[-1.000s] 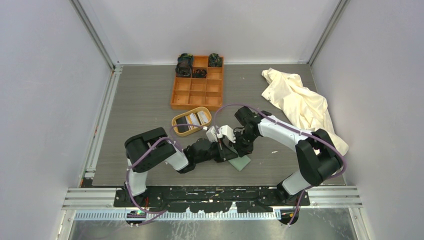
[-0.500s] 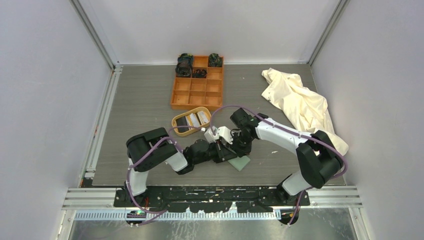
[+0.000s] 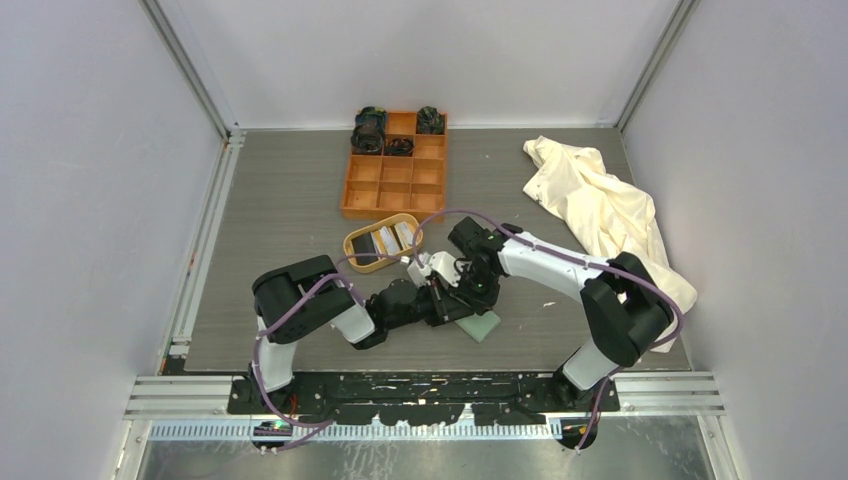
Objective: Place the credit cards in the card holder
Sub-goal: Close the card holder at the center of the board.
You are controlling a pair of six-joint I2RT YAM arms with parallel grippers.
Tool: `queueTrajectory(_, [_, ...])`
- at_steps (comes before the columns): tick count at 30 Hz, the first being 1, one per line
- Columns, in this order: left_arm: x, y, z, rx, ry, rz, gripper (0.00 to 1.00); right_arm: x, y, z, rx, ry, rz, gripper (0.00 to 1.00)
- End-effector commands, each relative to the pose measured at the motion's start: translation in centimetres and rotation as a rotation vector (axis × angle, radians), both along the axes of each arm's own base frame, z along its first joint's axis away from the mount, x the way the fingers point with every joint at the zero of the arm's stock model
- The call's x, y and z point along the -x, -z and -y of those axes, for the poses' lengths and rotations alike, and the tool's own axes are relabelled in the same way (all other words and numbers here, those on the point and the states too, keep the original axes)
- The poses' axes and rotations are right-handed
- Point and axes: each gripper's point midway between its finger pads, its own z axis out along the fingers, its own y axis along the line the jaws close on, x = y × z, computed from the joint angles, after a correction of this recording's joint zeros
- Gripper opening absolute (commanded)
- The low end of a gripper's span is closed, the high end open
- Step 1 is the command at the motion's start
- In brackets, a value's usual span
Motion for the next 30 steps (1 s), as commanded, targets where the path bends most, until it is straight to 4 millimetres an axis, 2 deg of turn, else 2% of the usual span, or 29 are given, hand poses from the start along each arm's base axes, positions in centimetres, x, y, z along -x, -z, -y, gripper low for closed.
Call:
queueTrajectory(1, [2.1, 8.2, -3.9, -0.304, -0.001, -0.104, 0.0, -2.8, 2.2, -3.1, -0.046, 0.029, 0.071, 0.01])
queueTrajectory(7, [2.4, 9.5, -5.1, -0.368, -0.013, -0.113, 0.0, -3.7, 2.4, -3.4, -0.017, 0.069, 0.074, 0.01])
queueTrajectory(13, [2.5, 10.9, -6.1, -0.386, -0.031, -0.132, 0.0, -2.4, -0.2, -3.1, -0.138, -0.008, 0.02, 0.01])
queueTrajectory(21, [2.0, 11.0, -6.9, -0.4, -0.052, -0.133, 0.0, -0.9, -2.5, -3.0, -0.247, -0.083, -0.02, 0.05])
queueTrajectory(26, [1.8, 10.9, -7.1, -0.4, -0.055, -0.134, 0.0, -0.7, -4.0, -2.7, -0.3, -0.105, -0.025, 0.07])
queueTrajectory(30, [1.8, 10.9, -6.9, -0.396, -0.054, -0.133, 0.0, -1.0, -3.8, -2.3, -0.29, -0.108, 0.001, 0.11])
